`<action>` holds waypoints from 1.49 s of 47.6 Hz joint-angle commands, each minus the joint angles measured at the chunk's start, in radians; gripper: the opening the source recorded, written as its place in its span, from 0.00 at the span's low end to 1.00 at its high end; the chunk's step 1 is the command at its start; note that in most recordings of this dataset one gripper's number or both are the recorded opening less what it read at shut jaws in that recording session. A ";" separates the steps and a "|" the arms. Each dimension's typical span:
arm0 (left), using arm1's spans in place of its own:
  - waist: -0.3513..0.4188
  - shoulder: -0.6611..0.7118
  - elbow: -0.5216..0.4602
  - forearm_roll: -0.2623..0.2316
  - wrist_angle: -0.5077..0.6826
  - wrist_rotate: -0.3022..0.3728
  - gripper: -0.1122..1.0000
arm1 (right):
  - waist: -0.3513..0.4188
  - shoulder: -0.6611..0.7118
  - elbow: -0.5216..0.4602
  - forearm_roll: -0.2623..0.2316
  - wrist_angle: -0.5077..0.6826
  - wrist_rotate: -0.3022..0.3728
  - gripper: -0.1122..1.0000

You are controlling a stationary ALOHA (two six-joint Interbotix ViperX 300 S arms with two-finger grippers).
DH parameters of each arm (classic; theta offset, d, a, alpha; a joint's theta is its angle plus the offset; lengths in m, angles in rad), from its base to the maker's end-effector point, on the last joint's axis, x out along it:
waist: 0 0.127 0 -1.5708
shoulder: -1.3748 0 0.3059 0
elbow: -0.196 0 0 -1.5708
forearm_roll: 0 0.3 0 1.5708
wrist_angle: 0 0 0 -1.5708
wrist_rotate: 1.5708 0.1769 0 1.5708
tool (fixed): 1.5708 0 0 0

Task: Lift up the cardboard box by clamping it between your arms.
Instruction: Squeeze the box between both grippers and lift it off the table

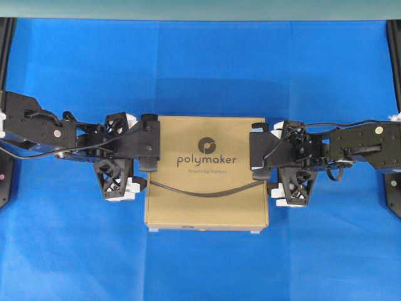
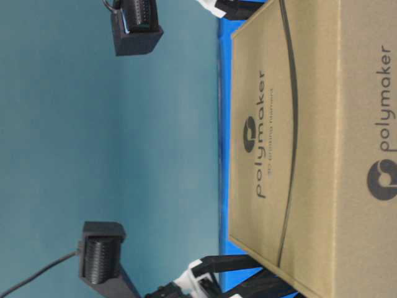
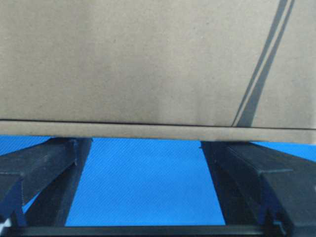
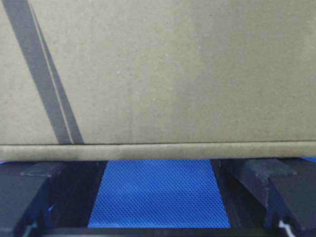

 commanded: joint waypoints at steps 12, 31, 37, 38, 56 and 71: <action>0.002 -0.127 -0.083 -0.003 0.130 -0.003 0.87 | 0.018 -0.120 -0.140 0.003 0.190 0.006 1.00; -0.018 -0.259 -0.287 -0.003 0.439 0.005 0.87 | 0.021 -0.262 -0.302 0.011 0.546 0.011 1.00; -0.020 -0.264 -0.351 -0.003 0.514 0.011 0.87 | 0.021 -0.288 -0.368 0.012 0.660 0.017 1.00; -0.018 -0.265 -0.362 0.000 0.523 0.011 0.87 | 0.020 -0.291 -0.379 0.012 0.676 0.020 1.00; -0.020 -0.262 -0.592 -0.003 0.752 0.011 0.87 | 0.023 -0.308 -0.601 0.014 0.884 0.071 1.00; -0.017 -0.232 -0.695 0.002 0.805 0.012 0.87 | 0.021 -0.305 -0.696 0.009 0.974 0.071 1.00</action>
